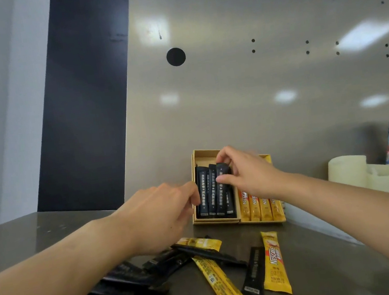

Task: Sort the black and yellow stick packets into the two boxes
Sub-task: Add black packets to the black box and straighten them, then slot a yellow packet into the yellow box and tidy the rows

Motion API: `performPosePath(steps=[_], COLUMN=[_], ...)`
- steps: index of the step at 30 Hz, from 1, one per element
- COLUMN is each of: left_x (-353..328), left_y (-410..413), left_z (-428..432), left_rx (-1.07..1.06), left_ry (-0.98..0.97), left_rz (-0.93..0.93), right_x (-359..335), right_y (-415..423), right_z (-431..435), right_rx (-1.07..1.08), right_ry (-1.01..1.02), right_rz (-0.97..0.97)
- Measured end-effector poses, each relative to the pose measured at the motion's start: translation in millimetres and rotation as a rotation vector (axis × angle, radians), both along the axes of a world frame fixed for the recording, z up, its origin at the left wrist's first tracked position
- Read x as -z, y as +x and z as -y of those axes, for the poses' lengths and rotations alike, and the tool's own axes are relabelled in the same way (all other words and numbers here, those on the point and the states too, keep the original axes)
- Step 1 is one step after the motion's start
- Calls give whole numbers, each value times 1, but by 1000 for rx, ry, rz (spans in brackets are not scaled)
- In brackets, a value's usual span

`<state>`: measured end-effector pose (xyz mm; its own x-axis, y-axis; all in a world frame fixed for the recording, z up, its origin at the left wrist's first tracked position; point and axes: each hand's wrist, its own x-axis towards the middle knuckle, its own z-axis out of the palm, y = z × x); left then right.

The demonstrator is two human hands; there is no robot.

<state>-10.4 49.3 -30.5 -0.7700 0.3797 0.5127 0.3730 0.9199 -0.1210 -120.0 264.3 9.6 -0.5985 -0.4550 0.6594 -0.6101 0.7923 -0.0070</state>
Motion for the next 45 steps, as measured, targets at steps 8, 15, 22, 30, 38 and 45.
performPosePath(steps=[8, 15, 22, 30, 38, 45], left_x=[-1, -1, -1, 3, 4, 5], left_y=[-1, 2, 5, 13, 21, 21], left_z=[2, 1, -2, -20, -30, -28], left_rx=[-4, 23, 22, 89, 117, 118], left_ry=[-8, 2, -16, -36, -70, -59], left_rz=[34, 35, 34, 39, 56, 49], right_x=[9, 6, 12, 51, 44, 46], right_y=[-3, 17, 62, 73, 71, 71], right_z=[2, 2, -40, -80, -83, -81], right_rx=[89, -39, -240, -262, -312, -274], right_ry=[216, 250, 440, 348, 375, 419], right_rz=[-298, -351, -49, 229, 346, 323])
